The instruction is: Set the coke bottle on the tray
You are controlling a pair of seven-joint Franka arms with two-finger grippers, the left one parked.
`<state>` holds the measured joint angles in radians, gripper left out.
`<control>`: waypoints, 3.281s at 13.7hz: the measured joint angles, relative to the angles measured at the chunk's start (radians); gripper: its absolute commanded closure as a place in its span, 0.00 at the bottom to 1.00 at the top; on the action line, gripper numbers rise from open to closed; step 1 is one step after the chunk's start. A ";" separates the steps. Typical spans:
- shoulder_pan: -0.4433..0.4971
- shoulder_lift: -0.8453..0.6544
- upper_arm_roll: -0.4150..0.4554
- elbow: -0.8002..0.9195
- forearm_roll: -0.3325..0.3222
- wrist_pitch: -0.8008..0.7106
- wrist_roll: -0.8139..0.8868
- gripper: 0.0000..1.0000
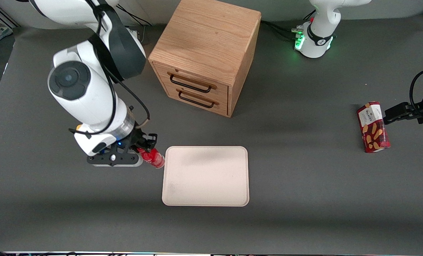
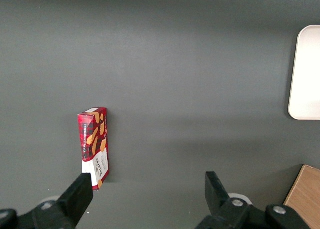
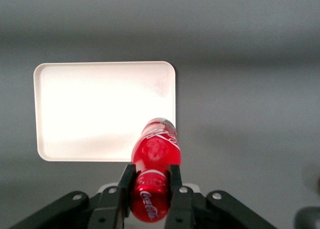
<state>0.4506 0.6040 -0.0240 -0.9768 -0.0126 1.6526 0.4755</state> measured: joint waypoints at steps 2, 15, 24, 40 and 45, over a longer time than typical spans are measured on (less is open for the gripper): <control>-0.004 0.043 0.000 -0.001 0.000 0.046 0.000 0.87; -0.012 0.194 0.003 -0.086 0.007 0.251 0.000 0.87; -0.012 0.219 0.004 -0.134 0.008 0.314 0.000 0.07; -0.020 -0.038 0.004 -0.106 0.009 0.071 0.015 0.00; -0.121 -0.222 0.004 -0.178 0.009 -0.101 -0.048 0.00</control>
<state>0.3298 0.3822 -0.0196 -1.1546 -0.0039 1.5514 0.4270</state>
